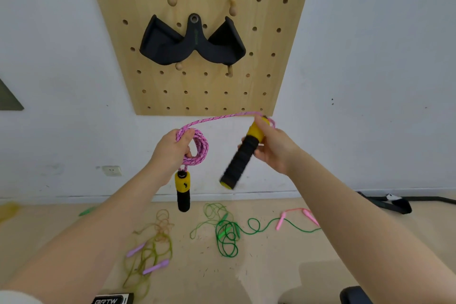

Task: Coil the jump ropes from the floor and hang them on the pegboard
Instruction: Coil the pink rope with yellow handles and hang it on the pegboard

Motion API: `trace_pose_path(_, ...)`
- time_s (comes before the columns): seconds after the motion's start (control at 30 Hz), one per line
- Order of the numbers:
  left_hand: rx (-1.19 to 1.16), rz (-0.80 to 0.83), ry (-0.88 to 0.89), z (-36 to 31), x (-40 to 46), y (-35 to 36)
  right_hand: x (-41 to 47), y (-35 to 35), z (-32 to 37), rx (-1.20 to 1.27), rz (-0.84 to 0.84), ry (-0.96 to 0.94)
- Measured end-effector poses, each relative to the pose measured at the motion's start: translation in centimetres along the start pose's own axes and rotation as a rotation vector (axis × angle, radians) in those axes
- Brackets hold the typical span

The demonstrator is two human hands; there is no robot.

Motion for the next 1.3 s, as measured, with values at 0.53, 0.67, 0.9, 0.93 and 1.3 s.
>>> trace_pose_path(0.53, -0.137, 0.141, -0.163, 0.6, -0.3, 1.7, -4.3, 7.6, 2.7, -0.231, 0.324, -0.496)
trace_pose_path(0.67, -0.097, 0.155, -0.151, -0.1, -0.7, 2.0, -5.4, 9.3, 3.9, -0.618, 0.260, -0.657)
trace_pose_path(0.9, -0.255, 0.181, -0.167, -0.1, -0.9, 2.1, -4.9, 9.8, 3.6, -0.698, 0.396, -0.645)
trace_pose_path(0.93, -0.345, 0.211, -0.182, -0.3, -0.9, 2.4, -4.8, 9.6, 3.3, -0.637, 0.431, -0.593)
trace_pose_path(1.3, -0.471, 0.284, -0.081, -2.7, -0.7, 3.0, -4.4, 9.0, 3.6, -0.572, 0.432, -0.605)
Point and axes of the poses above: each hand's wrist, its own x-axis towards the middle knuckle, its own y-axis out of the palm, z = x × y, the point moved 10 cm from there along x, towards the middle knuckle, and after that the axes turned 3 degrees about y, right-handed, at the moved point
